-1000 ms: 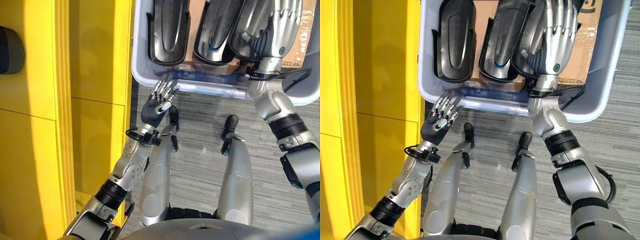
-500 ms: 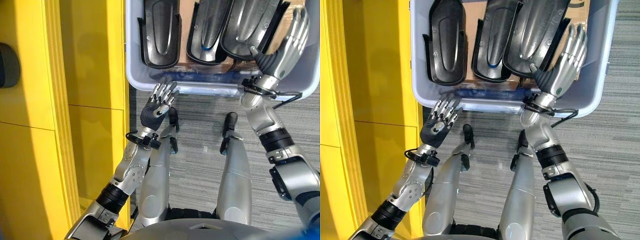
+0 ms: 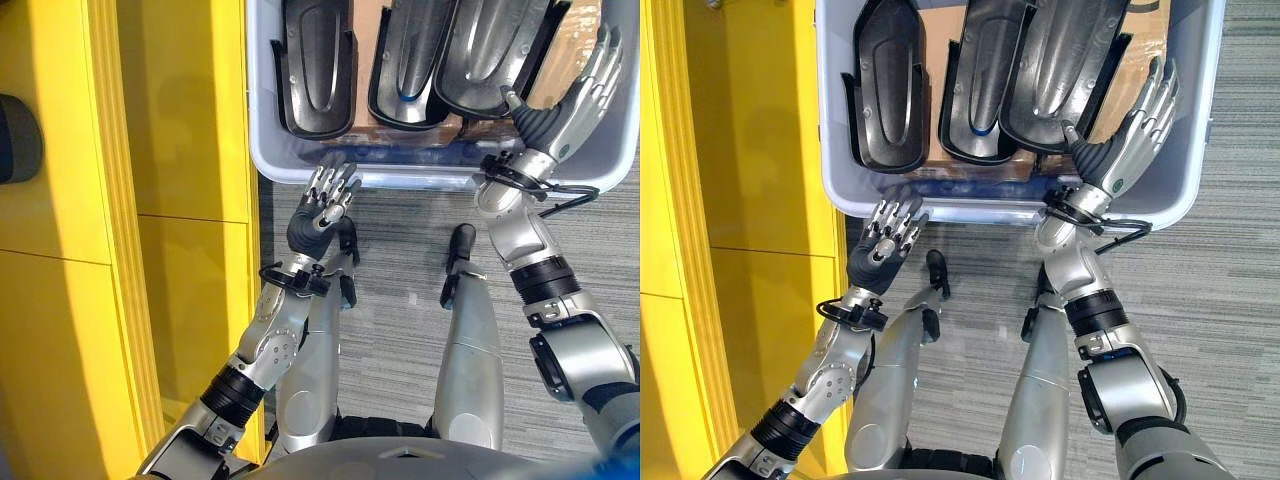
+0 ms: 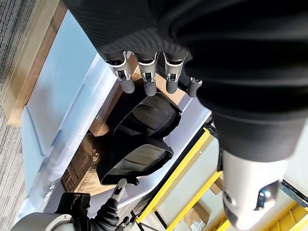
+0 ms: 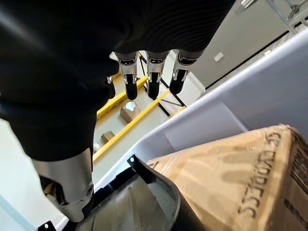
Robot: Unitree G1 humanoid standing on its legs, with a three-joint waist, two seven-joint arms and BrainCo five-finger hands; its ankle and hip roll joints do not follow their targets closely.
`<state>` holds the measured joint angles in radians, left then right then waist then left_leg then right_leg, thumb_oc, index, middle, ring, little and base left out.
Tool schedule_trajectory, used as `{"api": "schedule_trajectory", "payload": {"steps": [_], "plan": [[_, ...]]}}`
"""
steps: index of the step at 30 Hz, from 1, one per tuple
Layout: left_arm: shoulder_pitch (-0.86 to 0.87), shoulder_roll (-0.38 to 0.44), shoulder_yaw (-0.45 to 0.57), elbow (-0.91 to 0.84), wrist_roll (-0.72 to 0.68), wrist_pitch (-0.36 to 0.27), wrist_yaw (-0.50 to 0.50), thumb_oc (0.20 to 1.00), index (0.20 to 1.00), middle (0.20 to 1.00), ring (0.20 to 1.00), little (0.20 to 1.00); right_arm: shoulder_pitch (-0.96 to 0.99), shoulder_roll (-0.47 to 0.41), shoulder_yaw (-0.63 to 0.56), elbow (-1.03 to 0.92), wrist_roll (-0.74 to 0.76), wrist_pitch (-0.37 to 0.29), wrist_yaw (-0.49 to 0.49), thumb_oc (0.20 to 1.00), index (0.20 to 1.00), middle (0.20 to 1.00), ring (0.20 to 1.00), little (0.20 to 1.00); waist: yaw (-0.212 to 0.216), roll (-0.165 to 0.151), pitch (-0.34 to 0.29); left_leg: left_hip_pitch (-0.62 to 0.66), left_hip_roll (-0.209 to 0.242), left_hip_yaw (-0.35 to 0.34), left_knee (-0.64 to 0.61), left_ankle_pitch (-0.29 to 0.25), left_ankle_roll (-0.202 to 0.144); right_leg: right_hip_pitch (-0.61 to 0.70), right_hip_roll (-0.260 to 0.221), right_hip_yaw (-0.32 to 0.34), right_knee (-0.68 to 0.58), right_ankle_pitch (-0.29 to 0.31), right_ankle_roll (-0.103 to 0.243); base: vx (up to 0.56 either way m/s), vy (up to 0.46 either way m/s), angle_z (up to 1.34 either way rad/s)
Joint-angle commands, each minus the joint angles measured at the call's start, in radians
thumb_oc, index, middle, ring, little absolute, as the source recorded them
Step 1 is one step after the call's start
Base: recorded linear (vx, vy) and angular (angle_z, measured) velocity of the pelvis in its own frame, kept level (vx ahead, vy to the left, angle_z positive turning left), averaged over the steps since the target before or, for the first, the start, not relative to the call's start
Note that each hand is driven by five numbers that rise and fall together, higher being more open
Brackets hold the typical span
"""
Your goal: Move parts from the plastic box to the shelf.
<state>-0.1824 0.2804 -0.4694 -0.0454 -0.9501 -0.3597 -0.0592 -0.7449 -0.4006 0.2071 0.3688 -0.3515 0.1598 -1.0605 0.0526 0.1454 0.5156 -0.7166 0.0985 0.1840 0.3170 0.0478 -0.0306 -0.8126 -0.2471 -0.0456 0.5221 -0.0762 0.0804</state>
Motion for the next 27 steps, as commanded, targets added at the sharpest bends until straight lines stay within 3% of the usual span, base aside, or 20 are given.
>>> {"api": "schedule_trajectory", "payload": {"steps": [1, 4, 7, 11, 14, 18, 22, 24, 26, 27], "plan": [[-0.006, 0.001, -0.007, -0.07, 0.035, -0.03, -0.008, 1.0, 1.0, 1.0, 1.0, 1.0, -0.066, -0.029, -0.01, -0.026, 0.088, -0.003, 0.041, 1.0, 1.0, 1.0, 1.0, 1.0, 0.007, 0.025, 0.004, -0.014, -0.02, -0.018, 0.015, -0.082, -0.001, 0.044, 0.012, -0.077, 0.069, -0.11, -0.029, 0.0, 0.0, 0.0], [-0.012, 0.007, 0.001, -0.074, 0.026, -0.032, 0.005, 1.0, 1.0, 1.0, 1.0, 1.0, -0.089, -0.028, -0.006, 0.026, 0.153, -0.007, 0.023, 1.0, 1.0, 1.0, 1.0, 1.0, 0.016, 0.024, 0.004, -0.018, -0.02, -0.022, 0.019, -0.085, -0.002, 0.045, 0.012, -0.082, 0.075, -0.115, -0.028, 0.0, -0.011, 0.0], [-0.018, 0.011, 0.005, -0.082, 0.025, -0.017, -0.001, 1.0, 1.0, 1.0, 1.0, 1.0, -0.104, -0.037, -0.017, 0.064, 0.127, -0.03, 0.086, 1.0, 1.0, 1.0, 1.0, 1.0, 0.024, 0.028, 0.004, -0.03, -0.022, -0.026, 0.035, -0.092, 0.002, 0.036, 0.008, -0.086, 0.095, -0.123, -0.03, 0.01, -0.016, 0.05], [-0.021, 0.02, 0.005, -0.088, 0.022, 0.019, 0.004, 1.0, 1.0, 1.0, 1.0, 1.0, -0.152, -0.051, -0.026, 0.11, 0.205, -0.033, 0.103, 1.0, 1.0, 1.0, 1.0, 1.0, 0.038, 0.032, 0.004, -0.051, -0.023, -0.037, 0.062, -0.102, 0.003, 0.021, 0.003, -0.09, 0.127, -0.136, -0.035, 0.01, -0.031, 0.04], [-0.017, 0.028, 0.005, -0.09, -0.01, -0.026, -0.039, 1.0, 1.0, 1.0, 1.0, 1.0, -0.183, -0.07, -0.034, 0.147, 0.247, -0.078, 0.155, 1.0, 1.0, 1.0, 1.0, 1.0, 0.048, 0.035, 0.004, -0.065, -0.024, -0.044, 0.069, -0.102, 0.001, 0.011, 0.003, -0.094, 0.141, -0.144, -0.036, 0.0, -0.039, 0.13], [-0.018, 0.034, 0.006, -0.111, 0.001, -0.007, -0.053, 1.0, 1.0, 1.0, 1.0, 1.0, -0.209, -0.083, -0.04, 0.223, 0.303, -0.092, 0.151, 1.0, 1.0, 1.0, 1.0, 1.0, 0.059, 0.037, 0.004, -0.084, -0.026, -0.052, 0.081, -0.107, 0.001, -0.005, 0.004, -0.099, 0.163, -0.155, -0.04, 0.0, -0.039, 0.04], [-0.021, 0.04, -0.001, -0.113, 0.016, -0.005, -0.053, 1.0, 1.0, 1.0, 1.0, 1.0, -0.245, -0.101, -0.033, 0.267, 0.327, -0.059, 0.185, 1.0, 1.0, 1.0, 1.0, 1.0, 0.065, 0.043, 0.004, -0.093, -0.028, -0.053, 0.089, -0.111, -0.001, -0.014, 0.002, -0.103, 0.172, -0.159, -0.041, 0.0, 0.0, 0.05], [-0.016, 0.047, 0.0, -0.109, -0.004, -0.001, -0.065, 1.0, 1.0, 1.0, 1.0, 1.0, -0.264, -0.123, -0.019, 0.321, 0.42, -0.027, 0.219, 1.0, 1.0, 1.0, 1.0, 1.0, 0.07, 0.045, 0.004, -0.095, -0.027, -0.054, 0.094, -0.113, -0.002, -0.016, 0.001, -0.104, 0.176, -0.161, -0.043, 0.0, 0.0, 0.0], [-0.014, 0.058, 0.007, -0.115, -0.068, 0.022, -0.076, 1.0, 1.0, 1.0, 1.0, 1.0, -0.27, -0.126, -0.03, 0.35, 0.558, -0.066, 0.21, 1.0, 1.0, 1.0, 1.0, 1.0, 0.072, 0.041, 0.004, -0.11, -0.026, -0.059, 0.103, -0.118, -0.001, -0.027, 0.003, -0.106, 0.184, -0.165, -0.041, 0.01, -0.025, 0.1], [-0.015, 0.059, 0.012, -0.119, -0.04, 0.018, -0.078, 1.0, 1.0, 1.0, 1.0, 1.0, -0.279, -0.127, -0.038, 0.369, 0.558, -0.05, 0.212, 1.0, 1.0, 1.0, 1.0, 1.0, 0.075, 0.04, 0.004, -0.119, -0.027, -0.059, 0.104, -0.118, 0.0, -0.035, 0.005, -0.107, 0.188, -0.165, -0.042, 0.0, -0.033, 0.09]]}}
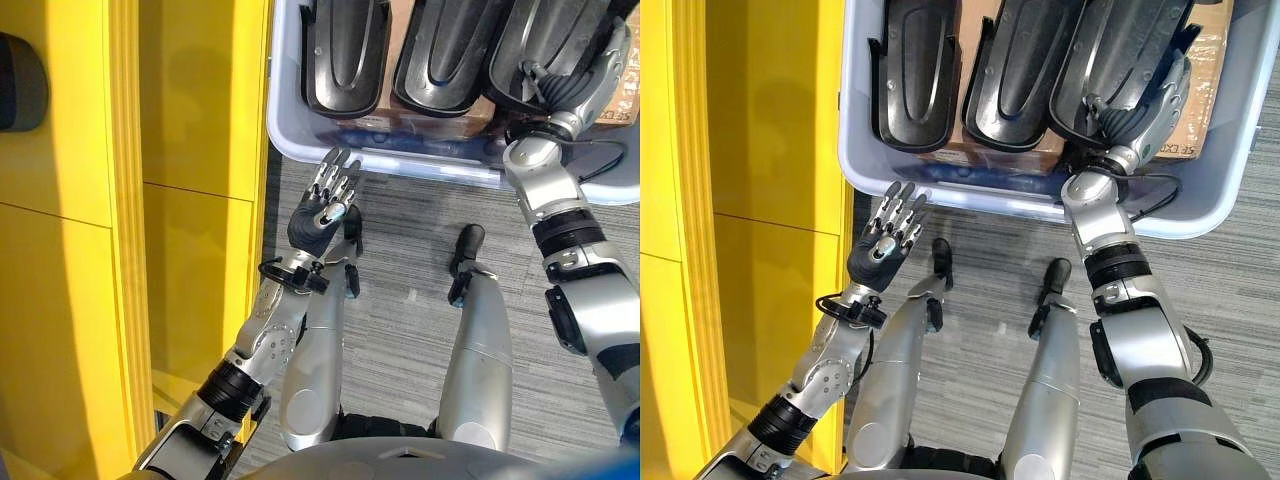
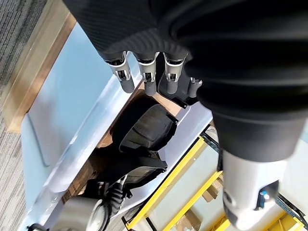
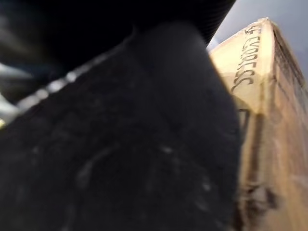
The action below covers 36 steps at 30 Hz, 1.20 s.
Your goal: Move parts from the plastic box to the shelf.
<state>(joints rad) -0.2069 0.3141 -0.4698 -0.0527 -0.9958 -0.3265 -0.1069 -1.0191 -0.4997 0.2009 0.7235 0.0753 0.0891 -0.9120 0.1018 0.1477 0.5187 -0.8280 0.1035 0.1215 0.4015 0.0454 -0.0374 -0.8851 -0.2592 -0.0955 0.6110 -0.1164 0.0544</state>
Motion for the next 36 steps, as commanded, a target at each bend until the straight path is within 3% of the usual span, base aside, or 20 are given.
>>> {"api": "schedule_trajectory", "payload": {"steps": [1, 12, 13, 14, 15, 17, 29, 33, 36], "plan": [[0.014, 0.03, 0.013, -0.123, 0.003, -0.007, -0.031, 1.0, 1.0, 1.0, 1.0, 1.0, -0.012, -0.037, -0.028, 0.034, 0.123, 0.037, 0.046, 1.0, 1.0, 1.0, 1.0, 1.0, 0.03, 0.038, 0.001, -0.015, -0.034, 0.001, 0.021, -0.116, 0.009, 0.032, 0.02, -0.057, 0.101, -0.126, -0.017, 0.0, 0.0, 0.0], [0.002, 0.043, 0.017, -0.113, 0.009, -0.017, -0.047, 1.0, 1.0, 1.0, 1.0, 1.0, -0.04, -0.083, 0.102, 0.179, -0.035, 0.268, 0.109, 1.0, 1.0, 1.0, 1.0, 1.0, 0.042, 0.037, 0.001, -0.072, -0.037, -0.005, 0.033, -0.11, 0.012, -0.01, 0.028, -0.071, 0.097, -0.112, -0.015, 0.0, -0.001, 0.0], [0.002, 0.045, 0.019, -0.109, 0.007, -0.019, -0.048, 1.0, 1.0, 1.0, 1.0, 1.0, -0.039, -0.088, 0.111, 0.193, -0.053, 0.279, 0.111, 0.809, 0.809, 0.809, 0.809, 0.809, 0.042, 0.036, 0.001, -0.077, -0.037, -0.007, 0.035, -0.111, 0.012, -0.015, 0.028, -0.072, 0.1, -0.112, -0.015, 0.0, 0.0, 0.0], [0.005, 0.048, 0.024, -0.105, 0.005, -0.024, -0.058, 1.0, 1.0, 1.0, 1.0, 1.0, -0.036, -0.097, 0.121, 0.202, -0.134, 0.308, 0.148, 0.316, 0.316, 0.316, 0.316, 0.316, 0.043, 0.036, 0.001, -0.084, -0.036, -0.01, 0.039, -0.111, 0.013, -0.021, 0.028, -0.072, 0.105, -0.113, -0.014, -0.01, -0.013, 0.06], [0.006, 0.046, 0.025, -0.105, 0.007, -0.03, -0.065, 1.0, 1.0, 1.0, 1.0, 1.0, -0.043, -0.103, 0.142, 0.208, -0.183, 0.313, 0.167, 0.2, 0.2, 0.2, 0.2, 0.2, 0.046, 0.036, 0.001, -0.091, -0.035, -0.011, 0.041, -0.109, 0.013, -0.027, 0.028, -0.073, 0.107, -0.111, -0.014, -0.01, -0.012, 0.06], [-0.003, 0.049, 0.025, -0.107, 0.017, -0.04, -0.059, 1.0, 1.0, 1.0, 1.0, 1.0, -0.057, -0.103, 0.173, 0.238, -0.031, 0.317, 0.136, 0.2, 0.2, 0.2, 0.2, 0.2, 0.051, 0.033, 0.001, -0.105, -0.035, -0.015, 0.043, -0.106, 0.013, -0.036, 0.028, -0.079, 0.105, -0.109, -0.014, -0.02, -0.037, 0.03], [-0.015, 0.051, 0.035, -0.093, 0.016, -0.036, -0.069, 1.0, 1.0, 1.0, 1.0, 1.0, -0.059, -0.105, 0.173, 0.266, -0.121, 0.26, 0.134, 0.2, 0.2, 0.2, 0.2, 0.2, 0.054, 0.029, 0.001, -0.119, -0.036, -0.02, 0.043, -0.105, 0.015, -0.045, 0.03, -0.086, 0.098, -0.103, -0.011, 0.0, -0.004, 0.0], [-0.016, 0.05, 0.035, -0.088, 0.027, -0.032, -0.066, 1.0, 1.0, 1.0, 1.0, 1.0, -0.053, -0.104, 0.174, 0.265, -0.126, 0.233, 0.102, 0.2, 0.2, 0.2, 0.2, 0.2, 0.052, 0.026, 0.001, -0.108, -0.035, -0.019, 0.042, -0.105, 0.015, -0.034, 0.032, -0.087, 0.094, -0.099, -0.01, -0.01, -0.008, 0.0], [-0.012, 0.052, 0.03, -0.084, 0.032, -0.036, -0.075, 1.0, 1.0, 1.0, 1.0, 1.0, -0.056, -0.111, 0.176, 0.247, -0.22, 0.194, 0.052, 0.2, 0.2, 0.2, 0.2, 0.2, 0.049, 0.025, 0.001, -0.085, -0.033, -0.019, 0.031, -0.104, 0.015, -0.01, 0.031, -0.088, 0.067, -0.088, -0.005, -0.02, -0.025, 0.0]]}}
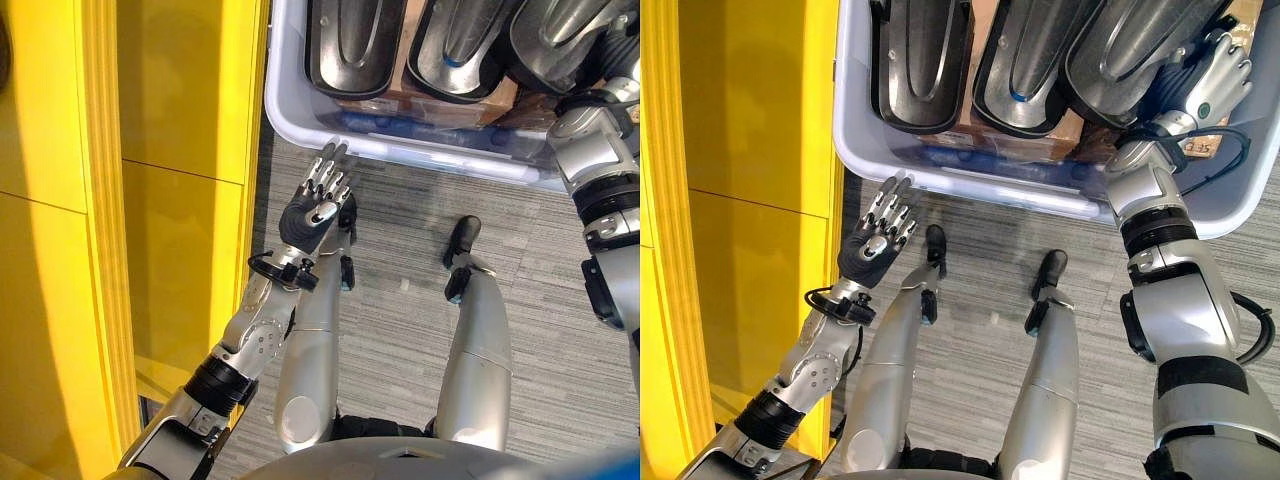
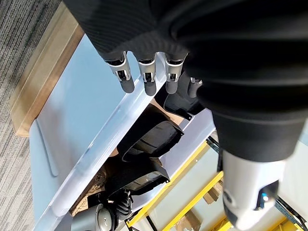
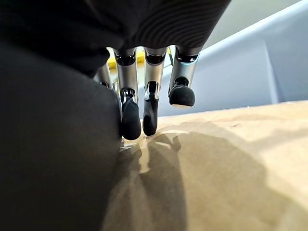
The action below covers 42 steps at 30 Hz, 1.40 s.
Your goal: Move parts from the plastic box to the shelf.
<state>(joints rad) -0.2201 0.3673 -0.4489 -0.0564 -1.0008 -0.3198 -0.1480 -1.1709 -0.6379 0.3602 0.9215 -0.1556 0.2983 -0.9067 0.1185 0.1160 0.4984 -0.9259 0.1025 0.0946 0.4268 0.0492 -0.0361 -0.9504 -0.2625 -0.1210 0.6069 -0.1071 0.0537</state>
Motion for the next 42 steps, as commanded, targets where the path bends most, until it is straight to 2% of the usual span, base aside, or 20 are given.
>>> {"api": "schedule_trajectory", "payload": {"steps": [1, 2, 5, 8, 11, 17, 18, 20, 24, 25, 26, 31, 33, 36, 38, 42], "plan": [[0.003, -0.002, 0.008, -0.08, 0.037, -0.04, -0.039, 1.0, 1.0, 1.0, 1.0, 1.0, 0.094, 0.023, 0.017, 0.036, -0.011, -0.04, 0.02, 0.2, 0.2, 0.2, 0.2, 0.2, 0.031, 0.056, 0.022, 0.022, -0.031, 0.008, 0.001, -0.107, 0.013, 0.063, 0.034, -0.061, 0.063, -0.093, -0.003, 0.0, 0.0, 0.0], [0.003, -0.002, 0.008, -0.08, 0.037, -0.04, -0.039, 1.0, 1.0, 1.0, 1.0, 1.0, 0.094, 0.023, 0.017, 0.036, -0.011, -0.04, 0.02, 0.2, 0.2, 0.2, 0.2, 0.2, 0.031, 0.056, 0.022, 0.022, -0.031, 0.008, 0.001, -0.107, 0.013, 0.063, 0.034, -0.061, 0.063, -0.093, -0.003, 0.0, 0.0, 0.0], [0.013, -0.001, 0.006, -0.082, 0.035, -0.046, -0.049, 1.0, 1.0, 1.0, 1.0, 1.0, 0.09, 0.019, 0.004, -0.054, -0.088, -0.116, -0.049, 0.2, 0.2, 0.2, 0.2, 0.2, 0.024, 0.055, 0.022, 0.062, -0.029, 0.013, -0.02, -0.104, 0.013, 0.099, 0.037, -0.054, 0.031, -0.085, -0.001, -0.01, 0.003, -0.03], [0.031, 0.005, 0.01, -0.093, 0.038, -0.049, -0.049, 1.0, 1.0, 1.0, 1.0, 1.0, 0.115, 0.015, -0.042, -0.207, -0.136, -0.189, -0.088, 0.2, 0.2, 0.2, 0.2, 0.2, 0.01, 0.048, 0.022, 0.122, -0.027, 0.021, -0.045, -0.105, 0.011, 0.15, 0.042, -0.046, -0.008, -0.078, 0.0, -0.01, 0.018, -0.11], [0.068, 0.017, 0.029, -0.112, 0.032, -0.04, -0.062, 1.0, 1.0, 1.0, 1.0, 1.0, 0.176, 0.013, -0.111, -0.411, -0.179, -0.223, -0.09, 0.2, 0.2, 0.2, 0.2, 0.2, -0.011, 0.03, 0.022, 0.216, -0.02, 0.03, -0.077, -0.108, 0.006, 0.232, 0.047, -0.035, -0.061, -0.069, 0.001, 0.0, 0.012, -0.08], [0.1, 0.029, 0.052, -0.115, 0.025, -0.023, -0.086, 1.0, 1.0, 1.0, 1.0, 1.0, 0.229, 0.03, -0.2, -0.58, -0.185, -0.233, -0.066, 0.2, 0.2, 0.2, 0.2, 0.2, -0.028, 0.004, 0.022, 0.338, -0.013, 0.029, -0.108, -0.117, -0.001, 0.347, 0.047, -0.021, -0.12, -0.059, 0.007, 0.0, -0.013, -0.06], [0.099, 0.032, 0.061, -0.114, 0.02, -0.012, -0.093, 1.0, 1.0, 1.0, 1.0, 1.0, 0.229, 0.035, -0.221, -0.611, -0.185, -0.225, -0.051, 0.2, 0.2, 0.2, 0.2, 0.2, -0.028, 0.0, 0.022, 0.356, -0.008, 0.034, -0.123, -0.095, 0.004, 0.365, 0.048, -0.027, -0.141, -0.034, 0.0, -0.05, -0.016, -0.06], [0.108, 0.034, 0.064, -0.108, 0.024, -0.003, -0.103, 1.0, 1.0, 1.0, 1.0, 1.0, 0.241, 0.041, -0.239, -0.64, -0.168, -0.216, -0.03, 0.2, 0.2, 0.2, 0.2, 0.2, -0.031, -0.009, 0.022, 0.419, -0.002, 0.032, -0.147, -0.093, 0.001, 0.421, 0.05, -0.023, -0.162, -0.031, 0.002, 0.0, -0.02, -0.08], [0.105, 0.029, 0.063, -0.08, 0.037, 0.008, -0.116, 1.0, 1.0, 1.0, 1.0, 1.0, 0.25, 0.05, -0.25, -0.585, -0.078, -0.191, 0.002, 0.2, 0.2, 0.2, 0.2, 0.2, -0.029, -0.019, 0.022, 0.519, 0.006, 0.029, -0.19, -0.089, -0.004, 0.518, 0.041, -0.031, -0.199, -0.029, 0.012, 0.05, -0.023, -0.05], [0.103, 0.031, 0.065, -0.082, 0.033, 0.016, -0.115, 1.0, 1.0, 1.0, 1.0, 1.0, 0.255, 0.054, -0.257, -0.563, -0.017, -0.18, 0.028, 0.357, 0.357, 0.357, 0.357, 0.357, -0.031, -0.018, 0.022, 0.531, 0.008, 0.026, -0.192, -0.089, -0.007, 0.53, 0.04, -0.031, -0.202, -0.028, 0.014, 0.05, 0.005, 0.02], [0.1, 0.029, 0.065, -0.079, 0.035, 0.017, -0.113, 1.0, 1.0, 1.0, 1.0, 1.0, 0.256, 0.061, -0.257, -0.546, 0.04, -0.186, 0.041, 1.0, 1.0, 1.0, 1.0, 1.0, -0.032, -0.017, 0.022, 0.537, 0.009, 0.026, -0.196, -0.087, -0.008, 0.536, 0.039, -0.03, -0.206, -0.026, 0.014, 0.04, 0.02, 0.01], [0.068, 0.012, 0.055, -0.073, 0.047, 0.023, -0.064, 1.0, 1.0, 1.0, 1.0, 1.0, 0.273, 0.114, -0.238, -0.483, 0.177, -0.158, 0.123, 1.0, 1.0, 1.0, 1.0, 1.0, -0.041, -0.015, 0.022, 0.524, 0.008, 0.026, -0.195, -0.086, -0.005, 0.515, 0.031, -0.02, -0.202, -0.02, 0.017, 0.02, 0.041, -0.02], [0.058, 0.003, 0.054, -0.068, 0.048, 0.031, -0.049, 1.0, 1.0, 1.0, 1.0, 1.0, 0.284, 0.145, -0.229, -0.442, 0.329, -0.147, 0.146, 1.0, 1.0, 1.0, 1.0, 1.0, -0.04, -0.014, 0.022, 0.508, 0.004, 0.027, -0.197, -0.083, -0.003, 0.498, 0.028, -0.019, -0.204, -0.013, 0.018, 0.02, 0.066, 0.0], [0.048, -0.001, 0.057, -0.07, 0.055, 0.041, -0.033, 1.0, 1.0, 1.0, 1.0, 1.0, 0.292, 0.178, -0.23, -0.379, 0.464, -0.158, 0.21, 1.0, 1.0, 1.0, 1.0, 1.0, -0.037, -0.011, 0.022, 0.475, -0.003, 0.027, -0.19, -0.082, 0.001, 0.469, 0.026, -0.021, -0.203, -0.006, 0.019, 0.04, 0.078, 0.01], [0.036, -0.002, 0.052, -0.077, 0.075, 0.042, -0.016, 1.0, 1.0, 1.0, 1.0, 1.0, 0.286, 0.192, -0.219, -0.339, 0.45, -0.169, 0.234, 1.0, 1.0, 1.0, 1.0, 1.0, -0.032, -0.004, 0.022, 0.437, -0.011, 0.031, -0.176, -0.08, 0.006, 0.435, 0.021, -0.024, -0.191, -0.002, 0.02, 0.05, 0.123, 0.07], [0.014, -0.001, 0.051, -0.095, 0.067, 0.049, 0.021, 1.0, 1.0, 1.0, 1.0, 1.0, 0.235, 0.176, -0.188, -0.276, 0.415, -0.15, 0.247, 1.0, 1.0, 1.0, 1.0, 1.0, -0.015, 0.011, 0.022, 0.342, -0.036, 0.039, -0.136, -0.083, 0.02, 0.359, 0.019, -0.034, -0.161, 0.002, 0.02, 0.07, 0.163, 0.14]]}}
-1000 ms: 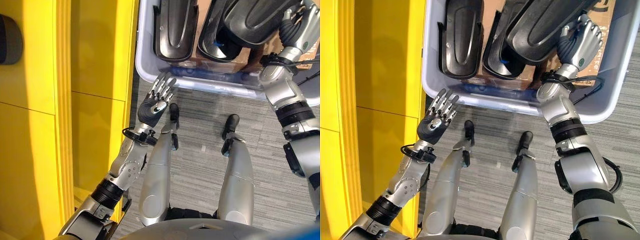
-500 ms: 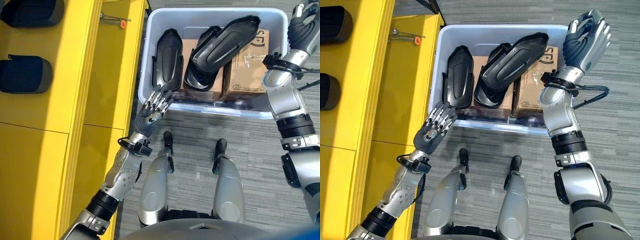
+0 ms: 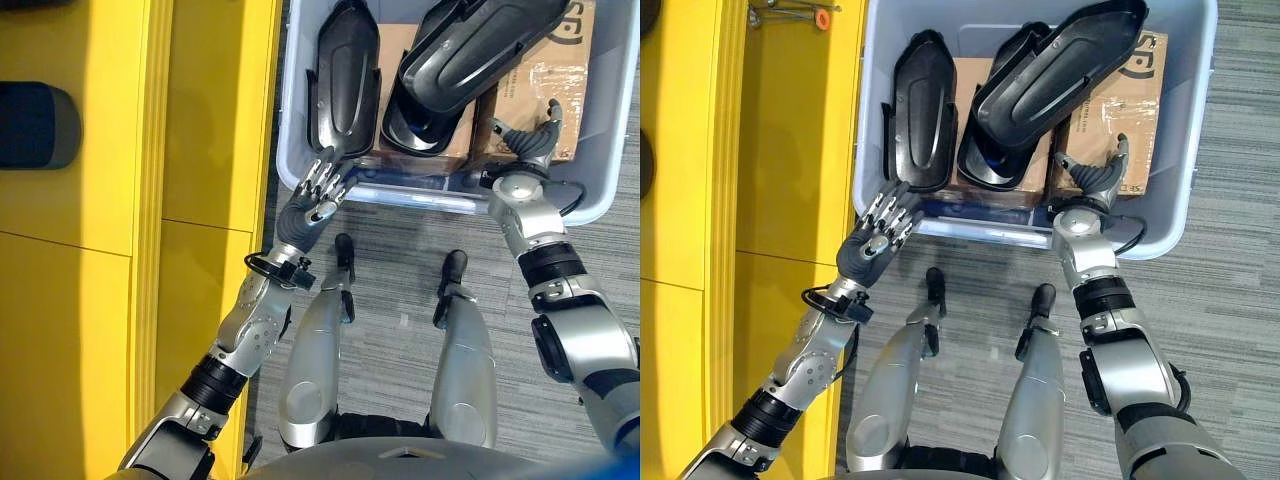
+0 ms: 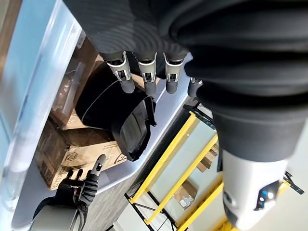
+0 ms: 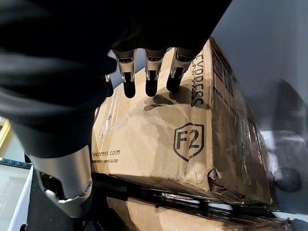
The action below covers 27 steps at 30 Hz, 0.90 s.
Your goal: Move parts from the plastic box to the shelf.
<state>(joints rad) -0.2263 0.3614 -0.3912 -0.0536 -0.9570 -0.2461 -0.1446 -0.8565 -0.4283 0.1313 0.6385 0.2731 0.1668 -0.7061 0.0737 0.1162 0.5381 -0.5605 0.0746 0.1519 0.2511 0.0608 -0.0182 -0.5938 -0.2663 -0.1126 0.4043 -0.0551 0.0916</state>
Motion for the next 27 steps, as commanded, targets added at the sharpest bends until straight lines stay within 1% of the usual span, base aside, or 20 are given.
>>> {"api": "schedule_trajectory", "payload": {"steps": [1, 2, 3, 4, 5, 7, 8, 12, 18, 19, 21, 22, 23, 24, 25, 26, 27], "plan": [[0.027, 0.005, -0.013, -0.1, 0.025, -0.023, 0.025, 1.0, 1.0, 1.0, 1.0, 1.0, -0.081, -0.036, 0.048, 0.02, 0.02, -0.027, 0.056, 1.0, 1.0, 1.0, 1.0, 1.0, 0.035, 0.011, -0.018, -0.017, -0.018, -0.026, 0.052, -0.12, -0.003, 0.012, 0.021, -0.038, 0.06, -0.079, -0.011, 0.12, 0.134, 0.13], [0.025, 0.003, -0.017, -0.105, 0.03, -0.024, 0.032, 1.0, 1.0, 1.0, 1.0, 1.0, -0.095, -0.032, 0.053, 0.027, 0.056, -0.036, 0.049, 1.0, 1.0, 1.0, 1.0, 1.0, 0.041, 0.014, -0.018, -0.035, -0.022, -0.027, 0.062, -0.122, 0.001, -0.003, 0.021, -0.04, 0.074, -0.083, -0.013, 0.14, 0.15, 0.09], [0.027, 0.003, -0.018, -0.111, 0.026, -0.023, 0.038, 1.0, 1.0, 1.0, 1.0, 1.0, -0.111, -0.024, 0.046, 0.035, 0.185, -0.079, 0.064, 1.0, 1.0, 1.0, 1.0, 1.0, 0.052, 0.019, -0.018, -0.059, -0.03, -0.029, 0.075, -0.125, 0.006, -0.02, 0.021, -0.046, 0.094, -0.091, -0.015, 0.06, 0.127, 0.02], [0.028, 0.005, -0.018, -0.113, 0.024, -0.021, 0.042, 1.0, 1.0, 1.0, 1.0, 1.0, -0.121, -0.022, 0.041, 0.038, 0.221, -0.099, 0.069, 1.0, 1.0, 1.0, 1.0, 1.0, 0.056, 0.021, -0.018, -0.071, -0.033, -0.03, 0.083, -0.127, 0.007, -0.027, 0.02, -0.048, 0.102, -0.094, -0.016, 0.08, 0.162, -0.01], [0.027, 0.008, -0.016, -0.117, 0.021, -0.021, 0.048, 1.0, 1.0, 1.0, 1.0, 1.0, -0.146, -0.007, 0.027, 0.032, 0.291, -0.134, 0.07, 1.0, 1.0, 1.0, 1.0, 1.0, 0.067, 0.027, -0.018, -0.099, -0.039, -0.03, 0.101, -0.132, 0.014, -0.048, 0.02, -0.054, 0.123, -0.099, -0.019, 0.06, 0.131, 0.08], [0.033, 0.012, -0.016, -0.121, 0.017, -0.023, 0.051, 1.0, 1.0, 1.0, 1.0, 1.0, -0.167, -0.008, 0.02, 0.033, 0.318, -0.143, 0.065, 1.0, 1.0, 1.0, 1.0, 1.0, 0.075, 0.03, -0.018, -0.119, -0.043, -0.033, 0.118, -0.137, 0.018, -0.063, 0.021, -0.055, 0.14, -0.102, -0.023, 0.05, 0.113, 0.08], [0.032, 0.016, -0.012, -0.124, 0.01, -0.024, 0.05, 1.0, 1.0, 1.0, 1.0, 1.0, -0.181, -0.016, 0.017, 0.04, 0.306, -0.146, 0.067, 1.0, 1.0, 1.0, 1.0, 1.0, 0.08, 0.031, -0.018, -0.137, -0.045, -0.034, 0.13, -0.142, 0.021, -0.075, 0.021, -0.056, 0.152, -0.106, -0.024, 0.04, 0.117, 0.02], [0.04, 0.022, -0.015, -0.127, -0.005, -0.028, 0.049, 1.0, 1.0, 1.0, 1.0, 1.0, -0.218, -0.036, 0.034, 0.051, 0.339, -0.127, 0.035, 1.0, 1.0, 1.0, 1.0, 1.0, 0.092, 0.028, -0.018, -0.171, -0.049, -0.033, 0.149, -0.148, 0.025, -0.096, 0.027, -0.057, 0.166, -0.107, -0.029, 0.03, 0.077, 0.04], [0.054, 0.045, -0.015, -0.133, -0.015, -0.054, 0.044, 1.0, 1.0, 1.0, 1.0, 1.0, -0.239, -0.056, 0.035, 0.068, 0.432, -0.173, 0.005, 1.0, 1.0, 1.0, 1.0, 1.0, 0.105, 0.013, -0.018, -0.211, -0.047, -0.036, 0.166, -0.155, 0.028, -0.113, 0.038, -0.064, 0.168, -0.107, -0.03, 0.01, 0.015, 0.01], [0.055, 0.049, -0.014, -0.134, -0.015, -0.057, 0.043, 1.0, 1.0, 1.0, 1.0, 1.0, -0.24, -0.057, 0.034, 0.066, 0.432, -0.174, 0.001, 1.0, 1.0, 1.0, 1.0, 1.0, 0.106, 0.011, -0.018, -0.216, -0.046, -0.035, 0.168, -0.156, 0.029, -0.115, 0.039, -0.065, 0.168, -0.107, -0.03, 0.0, 0.0, 0.0], [0.062, 0.059, -0.012, -0.135, -0.018, -0.063, 0.039, 1.0, 1.0, 1.0, 1.0, 1.0, -0.245, -0.062, 0.035, 0.061, 0.423, -0.155, -0.011, 1.0, 1.0, 1.0, 1.0, 1.0, 0.109, 0.005, -0.018, -0.225, -0.045, -0.036, 0.172, -0.158, 0.03, -0.116, 0.043, -0.069, 0.163, -0.104, -0.03, 0.0, 0.004, 0.06], [0.069, 0.065, -0.012, -0.141, -0.017, -0.066, 0.043, 1.0, 1.0, 1.0, 1.0, 1.0, -0.258, -0.066, 0.048, 0.066, 0.468, -0.123, -0.053, 1.0, 1.0, 1.0, 1.0, 1.0, 0.115, -0.003, -0.018, -0.236, -0.042, -0.038, 0.177, -0.159, 0.03, -0.118, 0.047, -0.072, 0.158, -0.102, -0.029, 0.01, 0.029, 0.08], [0.067, 0.069, -0.011, -0.136, -0.021, -0.074, 0.044, 1.0, 1.0, 1.0, 1.0, 1.0, -0.271, -0.076, 0.055, 0.094, 0.436, -0.099, -0.088, 1.0, 1.0, 1.0, 1.0, 1.0, 0.118, -0.009, -0.018, -0.244, -0.041, -0.039, 0.179, -0.161, 0.03, -0.118, 0.049, -0.075, 0.152, -0.101, -0.028, 0.01, 0.03, 0.04], [0.066, 0.07, -0.011, -0.135, -0.023, -0.075, 0.043, 1.0, 1.0, 1.0, 1.0, 1.0, -0.274, -0.078, 0.057, 0.1, 0.437, -0.095, -0.092, 1.0, 1.0, 1.0, 1.0, 1.0, 0.118, -0.009, -0.018, -0.245, -0.04, -0.039, 0.179, -0.161, 0.029, -0.118, 0.049, -0.075, 0.151, -0.1, -0.028, 0.0, 0.0, 0.0], [0.065, 0.07, -0.012, -0.134, -0.028, -0.077, 0.044, 1.0, 1.0, 1.0, 1.0, 1.0, -0.284, -0.082, 0.062, 0.114, 0.445, -0.074, -0.112, 1.0, 1.0, 1.0, 1.0, 1.0, 0.12, -0.01, -0.018, -0.25, -0.04, -0.041, 0.181, -0.16, 0.029, -0.119, 0.051, -0.076, 0.152, -0.1, -0.028, 0.01, 0.042, -0.04], [0.064, 0.071, -0.012, -0.134, -0.026, -0.081, 0.045, 1.0, 1.0, 1.0, 1.0, 1.0, -0.297, -0.09, 0.069, 0.148, 0.505, -0.067, -0.155, 1.0, 1.0, 1.0, 1.0, 1.0, 0.124, -0.013, -0.018, -0.262, -0.041, -0.043, 0.186, -0.161, 0.029, -0.126, 0.053, -0.078, 0.155, -0.098, -0.029, 0.0, 0.044, -0.03], [0.063, 0.074, -0.012, -0.136, -0.026, -0.082, 0.049, 1.0, 1.0, 1.0, 1.0, 1.0, -0.301, -0.094, 0.07, 0.166, 0.526, -0.07, -0.159, 1.0, 1.0, 1.0, 1.0, 1.0, 0.125, -0.014, -0.018, -0.268, -0.041, -0.044, 0.188, -0.162, 0.029, -0.128, 0.053, -0.08, 0.155, -0.097, -0.028, 0.0, 0.036, -0.03]]}}
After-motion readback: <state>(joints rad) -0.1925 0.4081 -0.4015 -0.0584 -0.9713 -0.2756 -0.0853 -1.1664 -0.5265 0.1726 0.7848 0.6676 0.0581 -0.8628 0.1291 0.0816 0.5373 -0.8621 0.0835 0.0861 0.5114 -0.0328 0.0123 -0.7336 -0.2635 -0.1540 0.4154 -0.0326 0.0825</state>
